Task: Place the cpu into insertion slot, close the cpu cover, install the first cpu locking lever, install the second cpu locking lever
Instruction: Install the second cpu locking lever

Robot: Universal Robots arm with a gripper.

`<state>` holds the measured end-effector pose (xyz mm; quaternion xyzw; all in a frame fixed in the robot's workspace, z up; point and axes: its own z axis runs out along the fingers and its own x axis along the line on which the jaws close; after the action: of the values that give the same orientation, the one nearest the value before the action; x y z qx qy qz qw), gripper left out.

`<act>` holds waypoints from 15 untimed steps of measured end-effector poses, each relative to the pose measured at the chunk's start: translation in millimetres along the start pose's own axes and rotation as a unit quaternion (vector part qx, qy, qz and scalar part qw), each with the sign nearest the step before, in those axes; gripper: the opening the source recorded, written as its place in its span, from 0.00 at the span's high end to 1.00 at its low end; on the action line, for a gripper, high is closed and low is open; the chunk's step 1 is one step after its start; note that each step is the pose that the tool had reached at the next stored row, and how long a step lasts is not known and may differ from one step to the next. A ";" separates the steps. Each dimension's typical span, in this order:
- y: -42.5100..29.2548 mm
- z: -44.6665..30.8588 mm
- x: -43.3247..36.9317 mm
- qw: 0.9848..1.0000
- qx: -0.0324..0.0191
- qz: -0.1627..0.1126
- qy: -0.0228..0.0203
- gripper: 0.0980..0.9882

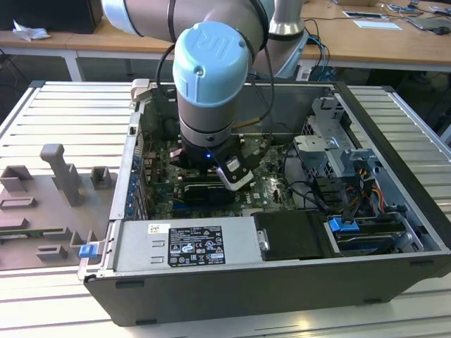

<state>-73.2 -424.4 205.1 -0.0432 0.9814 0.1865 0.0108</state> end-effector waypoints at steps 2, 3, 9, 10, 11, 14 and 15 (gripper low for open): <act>-0.2 3.0 0.2 1.000 -0.001 0.000 0.000 0.99; 0.4 3.7 0.7 1.000 -0.001 0.000 0.000 0.99; 0.5 9.7 2.7 1.000 -0.004 0.001 -0.001 0.99; 0.3 10.3 2.9 1.000 -0.005 0.001 -0.001 0.99; -0.2 12.3 3.1 1.000 -0.007 0.001 -0.001 0.99; 0.2 15.0 3.9 1.000 -0.015 0.001 -0.002 0.99; 0.4 15.9 4.2 1.000 -0.017 0.001 -0.002 0.99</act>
<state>-77.4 -418.4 190.3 -0.0419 0.9782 0.2031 0.0120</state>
